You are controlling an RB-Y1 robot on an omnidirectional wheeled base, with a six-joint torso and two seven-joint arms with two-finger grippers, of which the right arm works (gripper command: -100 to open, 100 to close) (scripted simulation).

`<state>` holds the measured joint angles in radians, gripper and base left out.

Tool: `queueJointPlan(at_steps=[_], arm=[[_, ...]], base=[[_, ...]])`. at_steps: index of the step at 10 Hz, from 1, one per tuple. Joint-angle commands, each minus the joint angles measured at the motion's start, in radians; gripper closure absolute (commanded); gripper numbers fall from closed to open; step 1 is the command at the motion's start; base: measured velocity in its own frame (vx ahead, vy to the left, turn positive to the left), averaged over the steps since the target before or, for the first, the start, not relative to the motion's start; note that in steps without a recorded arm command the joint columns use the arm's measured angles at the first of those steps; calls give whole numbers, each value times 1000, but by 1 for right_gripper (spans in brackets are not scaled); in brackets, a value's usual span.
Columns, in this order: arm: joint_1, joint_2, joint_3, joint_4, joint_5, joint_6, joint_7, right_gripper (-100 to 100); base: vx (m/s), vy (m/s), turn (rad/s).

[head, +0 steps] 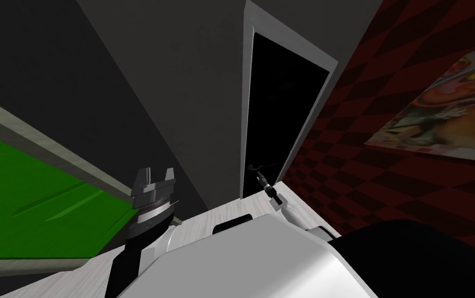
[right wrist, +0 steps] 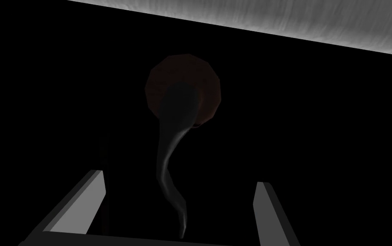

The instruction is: Pull the door open

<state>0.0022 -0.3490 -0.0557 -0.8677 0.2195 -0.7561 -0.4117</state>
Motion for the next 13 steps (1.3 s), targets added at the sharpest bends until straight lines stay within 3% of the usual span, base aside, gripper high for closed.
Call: queueJointPlan(at_steps=[1,4,5,6,11,12,13], arm=[[-4,-10,-18,28,-13,-12,2,-100],[-8,-26,-42,61,-32,-23,4,-100],[0,-19,-37,42,-28,-15,5,-100],[0,-19,-37,42,-28,-15,5,100],[0,-19,-37,42,-28,-15,5,100],[16,-39,-42,58,-26,-48,-13,100],[21,-46,-42,63,-25,-59,-19,100]], base=[[217,78,175],[184,7,119],[78,-27,20],[-9,5,-14],[-14,2,-2],[-105,-39,214],[-179,-61,226]])
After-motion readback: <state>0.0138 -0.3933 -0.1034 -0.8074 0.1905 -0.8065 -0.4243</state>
